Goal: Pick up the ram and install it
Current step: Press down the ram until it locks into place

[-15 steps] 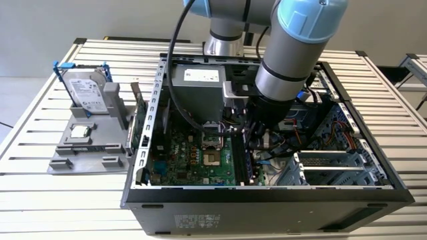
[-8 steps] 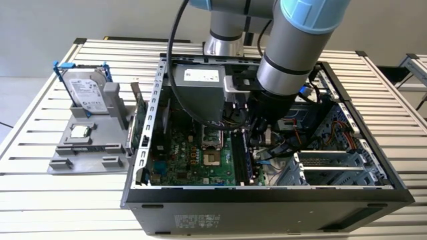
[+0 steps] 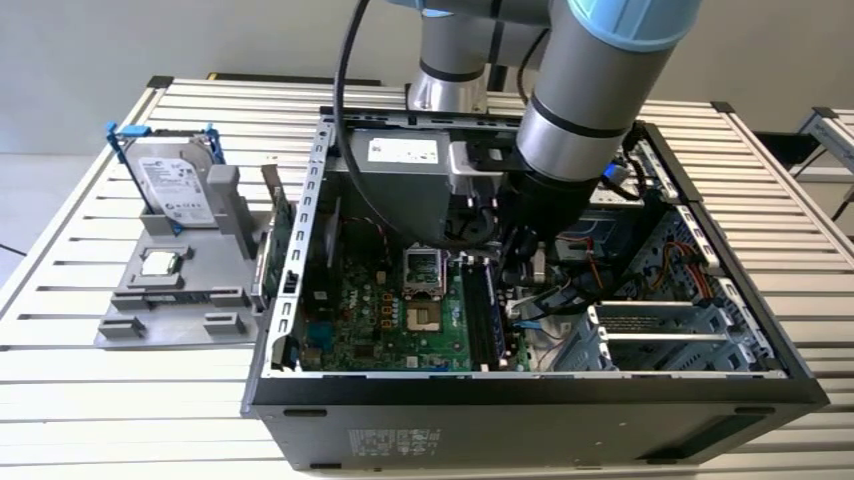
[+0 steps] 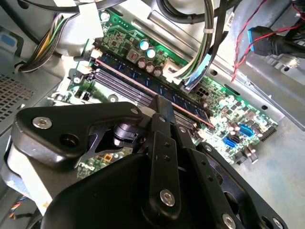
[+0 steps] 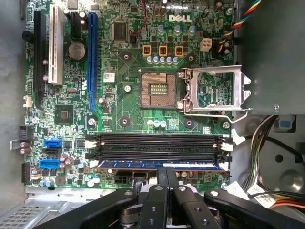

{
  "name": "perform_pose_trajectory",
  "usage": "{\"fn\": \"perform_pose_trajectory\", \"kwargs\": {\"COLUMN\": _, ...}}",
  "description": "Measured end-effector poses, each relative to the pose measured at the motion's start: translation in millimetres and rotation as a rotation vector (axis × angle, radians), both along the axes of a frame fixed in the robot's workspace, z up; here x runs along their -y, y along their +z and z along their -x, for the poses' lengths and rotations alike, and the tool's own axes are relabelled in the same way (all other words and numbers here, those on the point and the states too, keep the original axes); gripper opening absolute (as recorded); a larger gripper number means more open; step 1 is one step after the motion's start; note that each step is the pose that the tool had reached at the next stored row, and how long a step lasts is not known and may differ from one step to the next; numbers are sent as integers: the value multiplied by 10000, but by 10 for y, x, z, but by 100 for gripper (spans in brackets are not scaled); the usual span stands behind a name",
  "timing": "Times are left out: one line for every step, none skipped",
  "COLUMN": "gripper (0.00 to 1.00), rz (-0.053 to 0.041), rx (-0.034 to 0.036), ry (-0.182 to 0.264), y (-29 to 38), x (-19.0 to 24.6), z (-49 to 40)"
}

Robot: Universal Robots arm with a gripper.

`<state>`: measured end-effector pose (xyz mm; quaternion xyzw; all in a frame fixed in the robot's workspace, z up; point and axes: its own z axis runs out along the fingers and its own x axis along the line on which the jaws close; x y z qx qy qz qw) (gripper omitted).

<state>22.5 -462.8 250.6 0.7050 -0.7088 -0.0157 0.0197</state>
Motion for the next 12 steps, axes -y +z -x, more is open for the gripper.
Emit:
{"fn": "perform_pose_trajectory", "kwargs": {"gripper": 0, "rz": 0, "rx": 0, "ry": 0, "y": 12, "x": 0, "z": 0}}
{"fn": "perform_pose_trajectory", "kwargs": {"gripper": 0, "rz": 1, "rx": 0, "ry": 0, "y": 26, "x": 0, "z": 0}}
{"fn": "perform_pose_trajectory", "kwargs": {"gripper": 0, "rz": 1, "rx": 0, "ry": 0, "y": 42, "x": 0, "z": 0}}
{"fn": "perform_pose_trajectory", "kwargs": {"gripper": 0, "rz": 1, "rx": 0, "ry": 0, "y": 57, "x": 0, "z": 0}}
{"fn": "perform_pose_trajectory", "kwargs": {"gripper": 0, "rz": 2, "rx": 0, "ry": 0, "y": 72, "x": 0, "z": 0}}
{"fn": "perform_pose_trajectory", "kwargs": {"gripper": 0, "rz": 1, "rx": 0, "ry": 0, "y": 85, "x": 0, "z": 0}}
{"fn": "perform_pose_trajectory", "kwargs": {"gripper": 0, "rz": 2, "rx": 0, "ry": 1, "y": 97, "x": 0, "z": 0}}
{"fn": "perform_pose_trajectory", "kwargs": {"gripper": 0, "rz": 1, "rx": 0, "ry": 2, "y": 108, "x": 0, "z": -1}}
{"fn": "perform_pose_trajectory", "kwargs": {"gripper": 0, "rz": 0, "rx": 0, "ry": 1, "y": 120, "x": 0, "z": -1}}
{"fn": "perform_pose_trajectory", "kwargs": {"gripper": 0, "rz": 1, "rx": 0, "ry": 1, "y": 132, "x": 0, "z": 0}}
{"fn": "perform_pose_trajectory", "kwargs": {"gripper": 0, "rz": 0, "rx": 0, "ry": 1, "y": 144, "x": 0, "z": 0}}
{"fn": "perform_pose_trajectory", "kwargs": {"gripper": 0, "rz": 1, "rx": 0, "ry": 1, "y": 155, "x": 0, "z": 0}}
